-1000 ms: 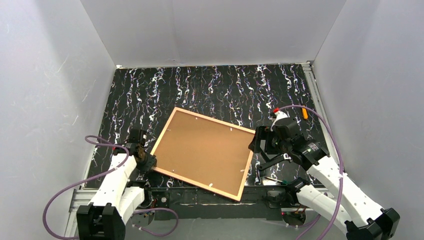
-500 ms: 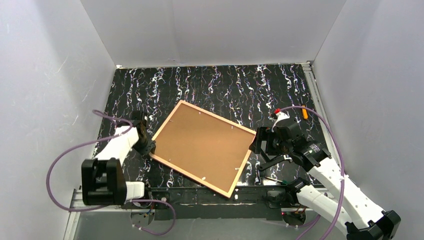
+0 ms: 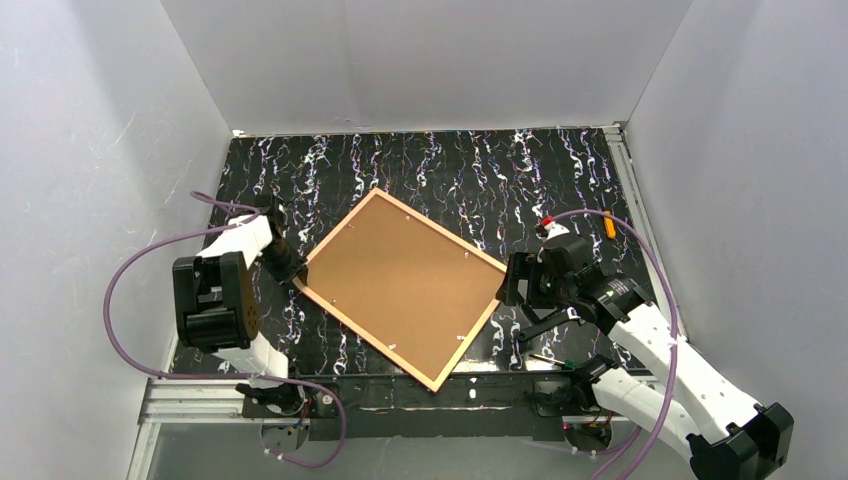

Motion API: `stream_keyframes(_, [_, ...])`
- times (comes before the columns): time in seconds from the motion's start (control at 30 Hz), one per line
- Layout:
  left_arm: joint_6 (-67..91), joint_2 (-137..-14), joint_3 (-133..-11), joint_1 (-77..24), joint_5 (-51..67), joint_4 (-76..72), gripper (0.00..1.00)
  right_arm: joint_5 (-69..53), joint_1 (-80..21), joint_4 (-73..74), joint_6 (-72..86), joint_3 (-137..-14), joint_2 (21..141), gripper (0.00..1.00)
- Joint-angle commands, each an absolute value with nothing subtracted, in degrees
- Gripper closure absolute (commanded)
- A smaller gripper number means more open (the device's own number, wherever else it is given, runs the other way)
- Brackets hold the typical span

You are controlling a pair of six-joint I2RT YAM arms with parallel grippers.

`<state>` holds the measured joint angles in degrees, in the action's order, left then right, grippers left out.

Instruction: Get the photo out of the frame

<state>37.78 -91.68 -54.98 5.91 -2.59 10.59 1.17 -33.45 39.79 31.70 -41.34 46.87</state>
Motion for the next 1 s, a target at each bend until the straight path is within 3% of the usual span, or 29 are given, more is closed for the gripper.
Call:
stream_keyframes(0.0, [35.82, -96.21, -60.03, 6.00, -0.93, 15.12, 0.99, 3.43, -33.57, 36.62, 31.98, -42.96, 46.14, 0.04])
stream_keyframes(0.07, [36.01, -97.34, -62.55, 6.39, -1.82, 16.88, 0.90, 6.11, -33.57, 37.45, 32.02, -43.50, 46.76, 0.04])
stream_keyframes(0.17, [36.57, -98.60, -67.24, 6.61, -1.72, 20.26, 0.57, 15.57, -33.49, 40.13, 32.89, -45.30, 49.16, 0.04])
stream_keyframes(0.33, [37.02, -96.55, -69.04, 6.15, 5.28, 21.75, 0.13, 28.40, -32.28, 40.57, 30.71, -47.78, 53.29, 0.04])
stream_keyframes(0.37, [36.67, -95.67, -69.00, 5.84, 6.28, 21.90, 0.10, 28.90, -31.34, 40.03, 29.72, -48.33, 53.86, 0.04])
stream_keyframes(0.67, [34.03, -88.67, -71.66, -4.78, 17.16, 20.31, 0.09, 24.38, -23.07, 34.17, 24.88, -48.32, 54.35, 0.04])
stream_keyframes(0.83, [36.53, -87.12, -66.94, -16.34, 34.50, 3.06, 0.09, 11.63, -21.98, 34.12, 22.99, -50.29, 54.66, 0.04])
stream_keyframes(0.97, [39.13, -85.18, -62.15, -23.31, 38.81, -5.39, 0.08, 9.13, -21.60, 34.28, 23.67, -49.27, 52.39, 0.04])
